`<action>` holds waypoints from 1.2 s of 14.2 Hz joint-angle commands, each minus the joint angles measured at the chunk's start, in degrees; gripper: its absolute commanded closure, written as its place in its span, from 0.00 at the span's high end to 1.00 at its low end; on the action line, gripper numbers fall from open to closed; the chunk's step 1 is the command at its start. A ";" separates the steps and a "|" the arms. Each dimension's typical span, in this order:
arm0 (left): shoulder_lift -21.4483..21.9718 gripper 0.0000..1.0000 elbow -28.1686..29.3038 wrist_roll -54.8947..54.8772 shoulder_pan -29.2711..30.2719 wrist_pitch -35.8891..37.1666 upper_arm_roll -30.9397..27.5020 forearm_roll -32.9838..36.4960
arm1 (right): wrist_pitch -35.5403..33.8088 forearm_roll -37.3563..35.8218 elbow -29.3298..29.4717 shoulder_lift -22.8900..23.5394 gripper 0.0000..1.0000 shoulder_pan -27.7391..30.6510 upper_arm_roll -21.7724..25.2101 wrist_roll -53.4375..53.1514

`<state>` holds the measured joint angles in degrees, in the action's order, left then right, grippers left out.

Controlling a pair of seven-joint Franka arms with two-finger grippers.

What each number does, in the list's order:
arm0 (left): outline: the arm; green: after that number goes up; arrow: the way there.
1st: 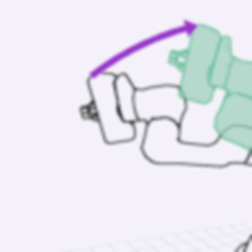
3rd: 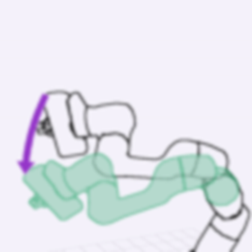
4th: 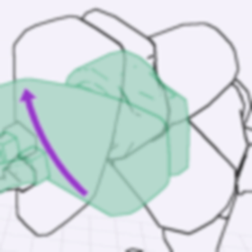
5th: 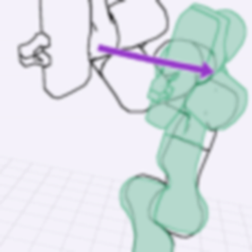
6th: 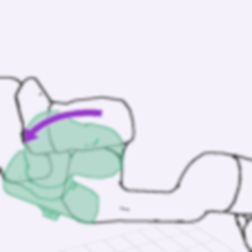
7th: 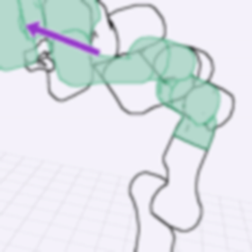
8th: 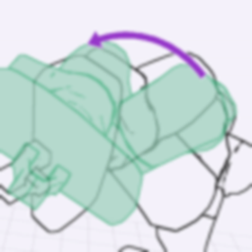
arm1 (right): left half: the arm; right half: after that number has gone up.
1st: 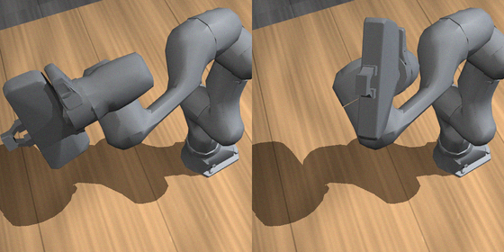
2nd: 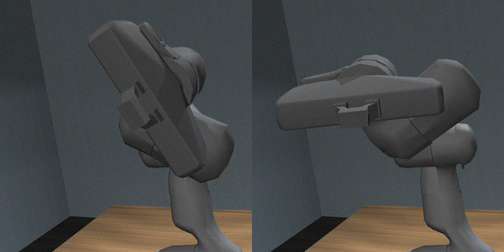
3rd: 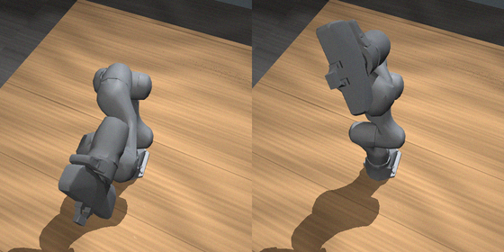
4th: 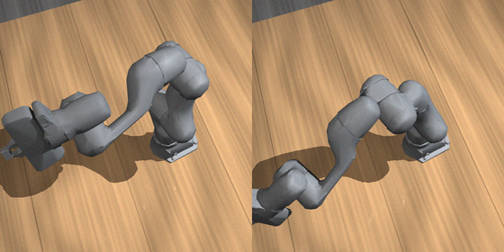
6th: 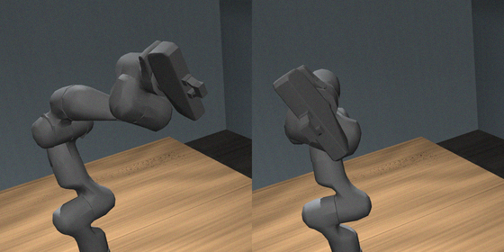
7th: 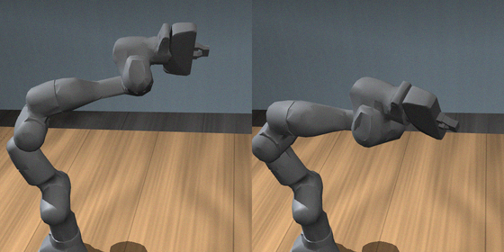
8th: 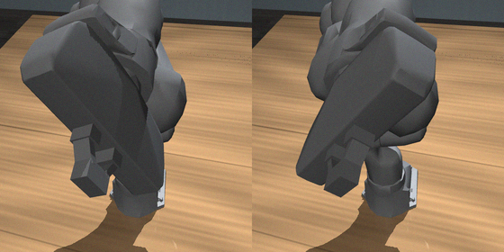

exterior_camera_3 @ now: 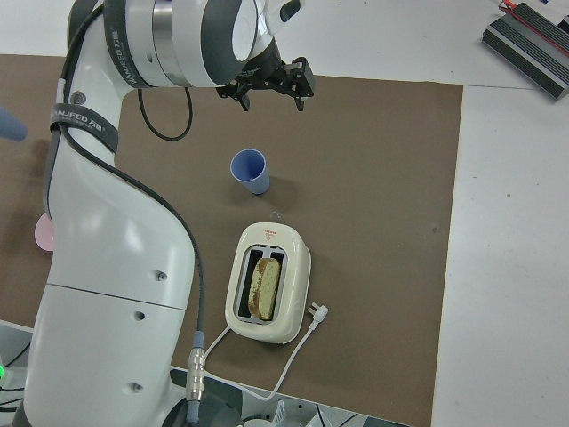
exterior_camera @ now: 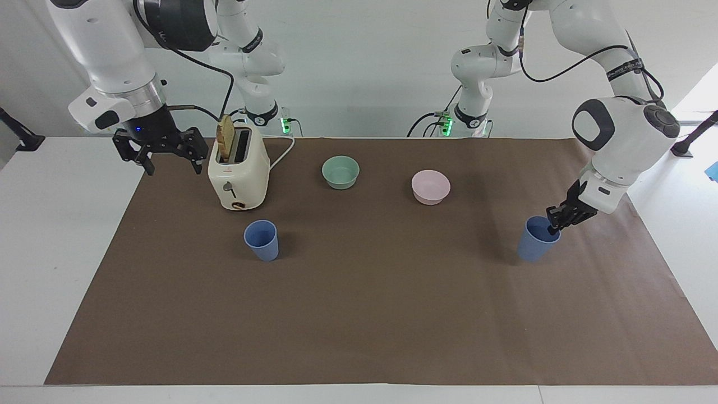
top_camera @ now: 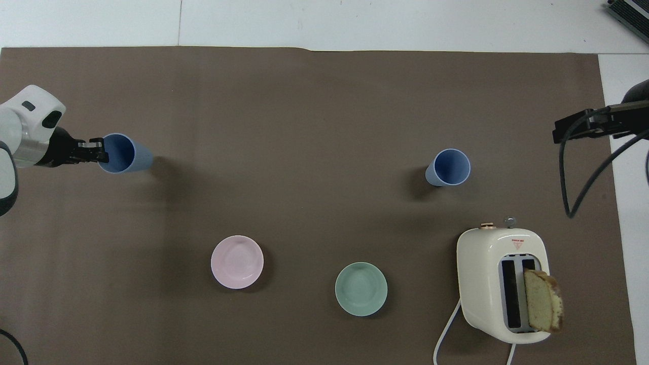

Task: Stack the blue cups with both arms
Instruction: 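Carry the blue cup with the left gripper toward the table center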

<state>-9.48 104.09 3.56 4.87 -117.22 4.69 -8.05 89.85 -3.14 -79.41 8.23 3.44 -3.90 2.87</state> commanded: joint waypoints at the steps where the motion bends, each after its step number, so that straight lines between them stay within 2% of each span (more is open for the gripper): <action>1: -0.97 0.00 -7.30 10.11 -7.30 6.90 -0.65 0.66 | -0.29 0.68 -1.19 -1.19 1.00 0.86 -0.49 1.78; 3: -1.07 0.00 -7.85 17.23 -12.93 6.74 -0.56 3.03 | -0.29 0.68 -1.19 -1.19 1.00 0.86 -0.49 1.78; 7: -1.42 0.00 -8.11 29.28 -22.50 4.64 -0.56 3.30 | -0.29 0.68 -1.19 -1.19 1.00 0.86 -0.49 1.78; 11: -5.10 0.00 -8.03 33.25 -30.95 1.13 -0.56 3.30 | -0.29 0.68 -1.19 -1.19 1.00 0.95 -0.40 1.78; 17: -8.62 0.00 -6.89 33.88 -33.17 -3.98 -0.48 4.44 | -0.38 0.68 -1.19 -1.19 1.00 0.86 -0.49 1.78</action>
<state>-17.21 97.40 36.98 -27.32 -119.67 5.17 -4.89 89.85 -3.14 -79.41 8.23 3.45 -3.90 2.87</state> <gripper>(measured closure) 0.960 0.000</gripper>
